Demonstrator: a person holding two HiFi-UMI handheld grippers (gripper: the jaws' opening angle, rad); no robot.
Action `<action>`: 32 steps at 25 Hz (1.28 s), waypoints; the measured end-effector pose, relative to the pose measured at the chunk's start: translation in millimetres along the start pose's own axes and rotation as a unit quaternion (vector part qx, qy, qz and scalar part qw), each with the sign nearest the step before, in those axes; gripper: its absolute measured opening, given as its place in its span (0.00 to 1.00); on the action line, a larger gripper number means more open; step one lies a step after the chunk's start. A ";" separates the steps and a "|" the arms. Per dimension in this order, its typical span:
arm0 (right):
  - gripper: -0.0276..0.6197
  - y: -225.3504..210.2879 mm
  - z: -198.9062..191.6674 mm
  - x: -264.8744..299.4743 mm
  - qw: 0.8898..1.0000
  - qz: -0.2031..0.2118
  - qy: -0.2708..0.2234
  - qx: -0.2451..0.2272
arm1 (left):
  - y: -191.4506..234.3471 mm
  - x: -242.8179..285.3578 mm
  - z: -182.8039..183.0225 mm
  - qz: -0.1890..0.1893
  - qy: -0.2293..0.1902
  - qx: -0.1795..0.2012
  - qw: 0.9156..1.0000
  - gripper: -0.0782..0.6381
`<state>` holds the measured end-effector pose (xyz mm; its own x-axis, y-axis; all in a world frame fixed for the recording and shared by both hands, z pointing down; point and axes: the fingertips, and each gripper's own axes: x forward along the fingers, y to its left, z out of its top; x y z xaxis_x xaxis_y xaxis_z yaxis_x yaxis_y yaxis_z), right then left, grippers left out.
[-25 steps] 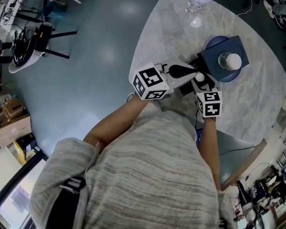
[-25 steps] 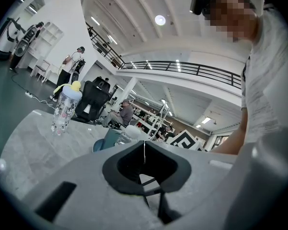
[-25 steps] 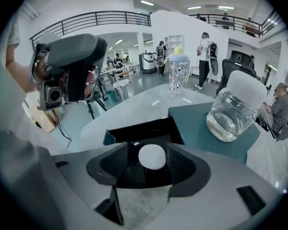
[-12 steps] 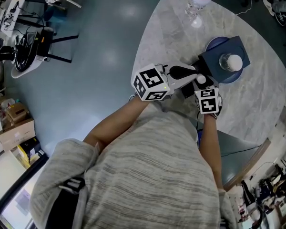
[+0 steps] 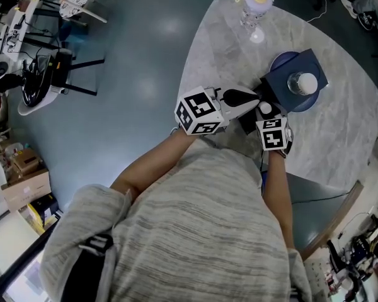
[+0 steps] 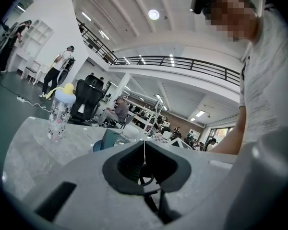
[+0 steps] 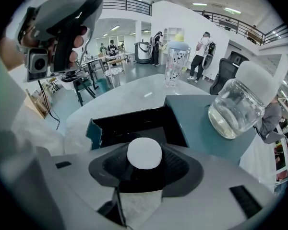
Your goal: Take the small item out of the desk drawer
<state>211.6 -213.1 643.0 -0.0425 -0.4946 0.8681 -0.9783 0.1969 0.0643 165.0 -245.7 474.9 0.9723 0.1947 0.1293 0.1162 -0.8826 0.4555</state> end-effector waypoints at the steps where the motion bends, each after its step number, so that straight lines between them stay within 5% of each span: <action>1: 0.35 -0.7 0.4 -0.2 1.000 -0.002 -0.002 -0.002 | -0.6 0.5 1.1 -0.002 0.002 0.004 1.000 0.13; 9: 0.34 -3.6 8.0 -17.7 0.997 -0.017 -0.050 0.048 | -9.7 -1.9 11.5 -0.015 0.009 0.030 0.999 0.13; 18: 0.34 -13.1 32.2 -70.2 0.975 -0.022 -0.159 0.152 | -20.4 -3.5 25.3 -0.031 0.004 0.055 0.998 0.13; 32: 0.34 -14.9 101.7 -180.4 0.930 -0.065 -0.334 0.136 | -50.3 -4.6 64.0 -0.048 -0.019 0.097 0.994 0.13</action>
<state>213.2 -212.9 435.3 0.0527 -0.9331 0.3557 -0.9951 -0.0787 -0.0591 167.7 -229.6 395.0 0.9614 0.2693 0.0573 0.2428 -0.9274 0.2847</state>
